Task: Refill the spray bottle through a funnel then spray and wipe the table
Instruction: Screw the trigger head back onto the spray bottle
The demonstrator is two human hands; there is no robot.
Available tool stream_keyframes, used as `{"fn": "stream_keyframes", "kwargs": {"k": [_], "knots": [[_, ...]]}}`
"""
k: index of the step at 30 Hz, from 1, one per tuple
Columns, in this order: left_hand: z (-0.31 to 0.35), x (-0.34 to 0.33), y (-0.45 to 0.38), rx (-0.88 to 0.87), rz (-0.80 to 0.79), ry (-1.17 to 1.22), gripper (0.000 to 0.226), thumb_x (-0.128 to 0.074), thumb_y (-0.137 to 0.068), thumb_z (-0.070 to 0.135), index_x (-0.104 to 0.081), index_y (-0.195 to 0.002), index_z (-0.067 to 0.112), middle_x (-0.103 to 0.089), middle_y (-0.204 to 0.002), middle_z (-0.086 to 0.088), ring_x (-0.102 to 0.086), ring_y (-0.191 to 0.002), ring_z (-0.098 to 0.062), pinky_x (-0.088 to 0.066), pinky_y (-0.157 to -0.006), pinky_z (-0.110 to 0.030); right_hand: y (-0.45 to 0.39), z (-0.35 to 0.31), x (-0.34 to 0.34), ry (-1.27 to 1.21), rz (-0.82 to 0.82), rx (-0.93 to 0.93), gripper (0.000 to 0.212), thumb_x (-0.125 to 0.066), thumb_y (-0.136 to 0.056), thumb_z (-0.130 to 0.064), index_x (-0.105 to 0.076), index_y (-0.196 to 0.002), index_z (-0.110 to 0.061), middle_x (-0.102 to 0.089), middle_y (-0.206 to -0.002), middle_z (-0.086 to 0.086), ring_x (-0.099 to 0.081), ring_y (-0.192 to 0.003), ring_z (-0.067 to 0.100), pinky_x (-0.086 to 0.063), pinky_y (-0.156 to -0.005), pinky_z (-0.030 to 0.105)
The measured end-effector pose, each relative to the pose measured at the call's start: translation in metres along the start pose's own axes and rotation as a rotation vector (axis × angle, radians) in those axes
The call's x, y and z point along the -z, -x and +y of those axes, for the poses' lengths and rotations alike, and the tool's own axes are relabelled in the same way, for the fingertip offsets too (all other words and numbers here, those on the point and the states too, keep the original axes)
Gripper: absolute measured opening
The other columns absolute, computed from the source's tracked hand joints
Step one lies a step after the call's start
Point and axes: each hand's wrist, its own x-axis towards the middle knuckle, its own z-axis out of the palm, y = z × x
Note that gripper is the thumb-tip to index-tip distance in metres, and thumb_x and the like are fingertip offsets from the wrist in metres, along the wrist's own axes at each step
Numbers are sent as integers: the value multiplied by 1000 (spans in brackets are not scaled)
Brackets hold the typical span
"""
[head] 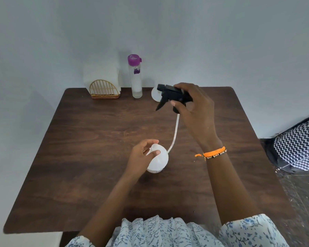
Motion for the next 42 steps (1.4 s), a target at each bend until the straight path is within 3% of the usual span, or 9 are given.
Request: {"fn": "stream_keyframes", "kwargs": {"k": [8,15,19,27,31,36,39,42], "knots": [[-2,-1,1,-35,32,-2,29,-70,-80,7,-65,-92,32,-69,-106,10,-64,-104,-15,-49,-98,-39,18,-30,-9,-11,47,270,30,-69,-81,-8,-64,-110,-4,-65,-94,7,-56,-85,21,-46,-78,25],[-3,-2,2,-45,51,-9,31,-70,-80,4,-65,-89,33,-69,-101,5,-64,-101,-17,-49,-97,-37,12,-43,-9,-19,47,360,29,-68,-82,-6,-63,-111,-2,-65,-97,9,-49,-89,14,-40,-80,16],[-3,-2,2,-45,56,-15,29,-69,-80,4,-64,-90,31,-69,-101,4,-64,-100,-16,-49,-95,-32,10,-46,-12,-30,41,389,28,-67,-83,-6,-64,-110,-2,-65,-97,10,-49,-88,15,-40,-80,19],[-4,-1,2,-51,37,-20,28,-69,-81,6,-62,-90,31,-66,-95,15,-62,-93,-5,-48,-88,-23,32,-17,-35,-16,-60,368,31,-71,-80,-7,-64,-111,-4,-66,-101,9,-50,-93,14,-39,-85,17],[-6,0,1,-59,32,-21,29,-71,-79,5,-60,-91,28,-64,-92,15,-59,-88,3,-45,-81,-8,53,3,-49,-56,-145,293,32,-73,-77,-7,-66,-108,-8,-67,-101,5,-56,-92,18,-45,-84,23],[-14,-1,-3,-67,28,-55,32,-69,-79,2,-59,-87,31,-63,-91,11,-59,-94,-7,-45,-84,-16,71,25,-54,-81,-302,144,34,-70,-78,-6,-67,-112,-9,-69,-98,6,-62,-87,22,-53,-77,36],[-21,-3,-2,-59,38,-106,26,-70,-80,8,-63,-97,26,-65,-100,7,-60,-100,-15,-48,-83,-28,72,31,-49,-106,-341,64,36,-67,-81,-4,-65,-116,-8,-68,-96,8,-62,-84,19,-49,-77,24],[-27,-5,-1,-47,84,-129,28,-71,-80,10,-67,-106,17,-66,-104,3,-60,-98,-16,-46,-74,-20,67,31,-44,-84,-374,62,35,-65,-80,-6,-66,-115,-8,-68,-91,8,-56,-79,9,-42,-74,11]]}}
